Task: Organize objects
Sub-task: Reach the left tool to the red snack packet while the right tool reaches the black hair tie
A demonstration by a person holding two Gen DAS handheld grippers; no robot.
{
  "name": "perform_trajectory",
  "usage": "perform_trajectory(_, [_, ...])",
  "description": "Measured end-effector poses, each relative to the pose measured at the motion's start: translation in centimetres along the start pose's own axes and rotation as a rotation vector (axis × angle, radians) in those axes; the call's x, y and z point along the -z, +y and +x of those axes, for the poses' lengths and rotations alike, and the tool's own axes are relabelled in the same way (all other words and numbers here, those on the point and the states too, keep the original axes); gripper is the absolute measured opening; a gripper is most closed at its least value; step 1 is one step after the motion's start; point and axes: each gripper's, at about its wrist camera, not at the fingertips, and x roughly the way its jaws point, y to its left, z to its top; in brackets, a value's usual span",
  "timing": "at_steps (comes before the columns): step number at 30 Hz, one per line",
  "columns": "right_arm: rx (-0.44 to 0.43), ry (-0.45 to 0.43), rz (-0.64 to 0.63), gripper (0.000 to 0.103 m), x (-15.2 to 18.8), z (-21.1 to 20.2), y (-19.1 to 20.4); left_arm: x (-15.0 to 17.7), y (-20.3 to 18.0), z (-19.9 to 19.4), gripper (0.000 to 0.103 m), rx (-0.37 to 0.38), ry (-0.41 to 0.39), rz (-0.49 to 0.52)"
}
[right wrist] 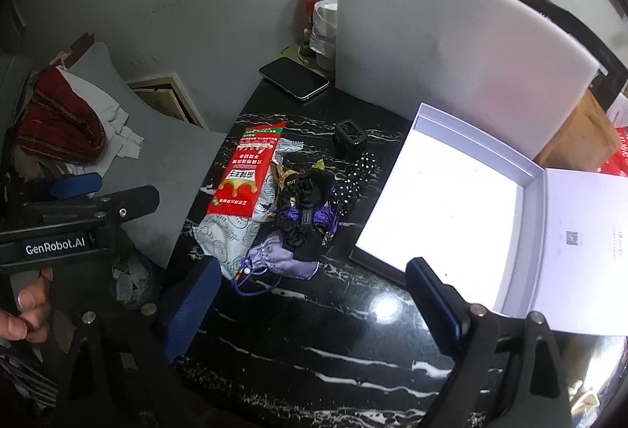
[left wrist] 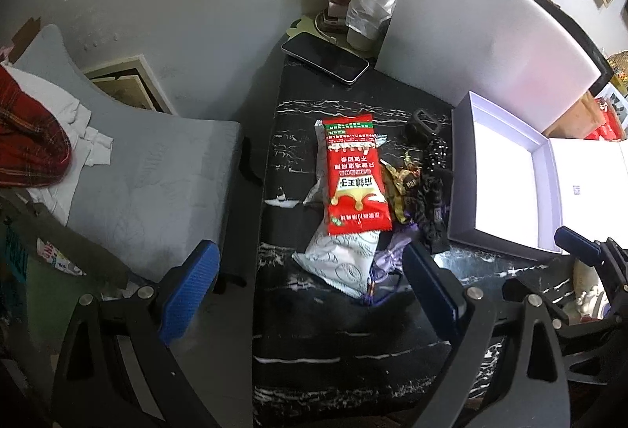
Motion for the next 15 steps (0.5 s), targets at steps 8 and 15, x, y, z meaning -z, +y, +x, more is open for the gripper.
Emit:
perform_trajectory(8, [-0.01,0.011,-0.01,0.085,-0.7,3.2,-0.1,-1.0,-0.2,3.3,0.094,0.018,0.016,0.014])
perform_trajectory(15, [-0.022,0.017,-0.053,0.081,-1.5,6.0,0.3,-1.7,-0.7,5.9,0.094,0.039,0.018,0.039])
